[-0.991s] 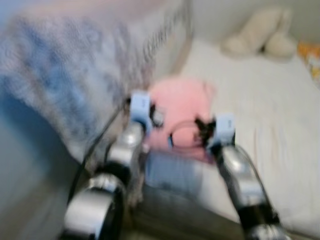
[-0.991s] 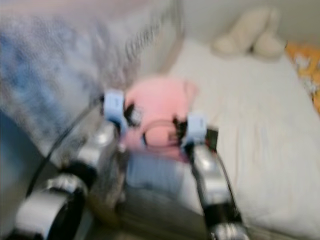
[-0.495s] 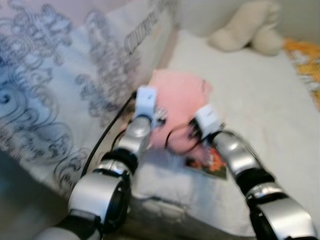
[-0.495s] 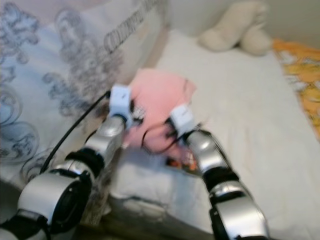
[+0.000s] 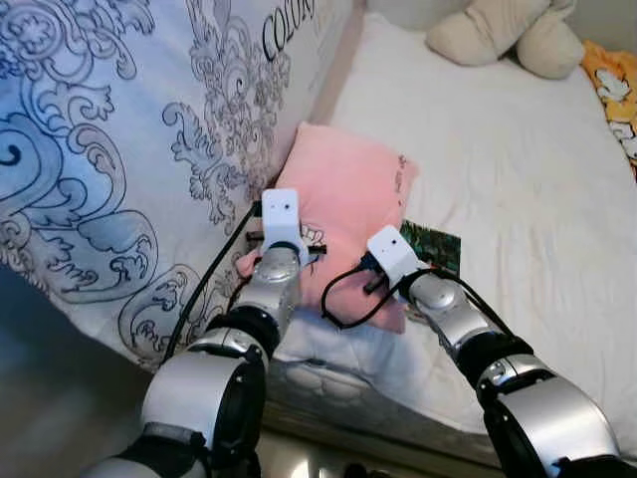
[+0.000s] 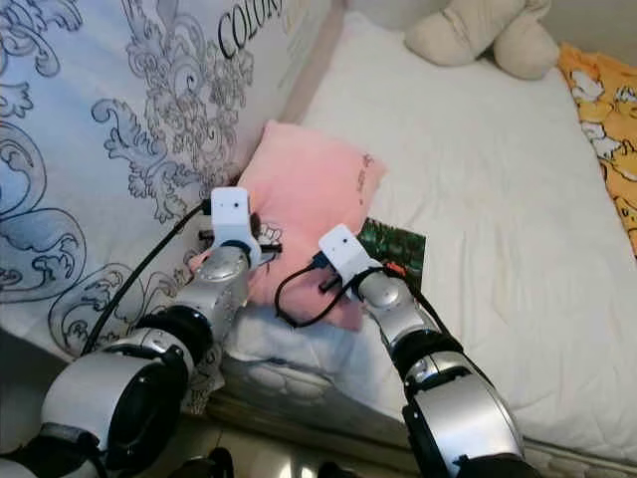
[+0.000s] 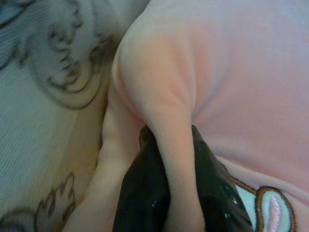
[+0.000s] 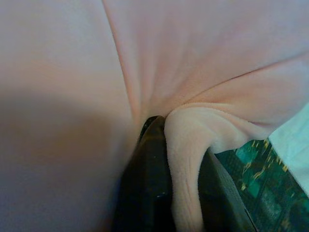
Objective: Clean up the room
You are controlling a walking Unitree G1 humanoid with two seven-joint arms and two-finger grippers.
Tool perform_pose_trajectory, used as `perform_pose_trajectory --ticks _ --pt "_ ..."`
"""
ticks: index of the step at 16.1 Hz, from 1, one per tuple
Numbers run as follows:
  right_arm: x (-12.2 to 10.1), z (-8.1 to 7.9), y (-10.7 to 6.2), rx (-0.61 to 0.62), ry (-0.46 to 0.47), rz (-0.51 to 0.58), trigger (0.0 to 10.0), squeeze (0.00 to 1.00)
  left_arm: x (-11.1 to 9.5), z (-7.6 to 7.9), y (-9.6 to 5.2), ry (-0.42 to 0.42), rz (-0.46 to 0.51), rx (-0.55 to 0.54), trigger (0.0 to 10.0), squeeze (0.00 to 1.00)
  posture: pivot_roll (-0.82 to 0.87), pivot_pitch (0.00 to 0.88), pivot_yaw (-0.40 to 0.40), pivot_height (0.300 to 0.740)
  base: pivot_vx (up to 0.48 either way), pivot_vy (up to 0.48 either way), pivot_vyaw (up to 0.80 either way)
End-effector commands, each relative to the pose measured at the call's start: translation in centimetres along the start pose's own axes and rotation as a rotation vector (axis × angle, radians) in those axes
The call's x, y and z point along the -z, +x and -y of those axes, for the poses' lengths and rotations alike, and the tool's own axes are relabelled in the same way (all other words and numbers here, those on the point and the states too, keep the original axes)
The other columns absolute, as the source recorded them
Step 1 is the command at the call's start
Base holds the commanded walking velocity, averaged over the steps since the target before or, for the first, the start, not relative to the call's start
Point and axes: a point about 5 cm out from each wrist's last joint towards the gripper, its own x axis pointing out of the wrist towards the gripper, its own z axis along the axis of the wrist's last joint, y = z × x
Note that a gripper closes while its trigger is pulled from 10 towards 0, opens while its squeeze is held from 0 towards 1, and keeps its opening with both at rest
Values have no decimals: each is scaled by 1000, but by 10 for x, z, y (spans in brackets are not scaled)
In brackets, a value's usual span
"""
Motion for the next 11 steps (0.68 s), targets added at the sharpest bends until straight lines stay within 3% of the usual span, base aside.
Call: perform_pose_trajectory --ticks 1,3,4,5,8,9,11 --pt "8 1 -2 3 43 -28 10000 0 -5 4 1 46 18 8 10000 0 -47 310 -94 740 0 0 0" --pt "5 -2 0 -6 112 -11 10000 0 -11 1 2 53 36 3 10000 0 -40 310 -91 740 0 0 0" --pt "5 -3 0 -9 189 -9 10000 1000 -12 0 3 51 32 7 10000 890 -32 310 -91 740 0 0 0" --pt "5 -1 0 4 302 3 10000 1000 -10 -3 3 61 25 12 10000 1000 -32 304 -89 740 0 0 0" --pt "-2 2 1 44 440 50 10000 1000 -13 -6 3 100 54 40 10000 1000 -27 291 -82 740 0 0 0" --pt "-1 3 1 58 555 65 10000 1000 -14 -6 3 88 61 39 10000 1000 -28 287 -78 740 0 0 0" --pt "5 5 -2 90 610 90 10000 1000 -17 0 2 92 86 69 10000 1000 -26 265 -73 740 0 0 0"
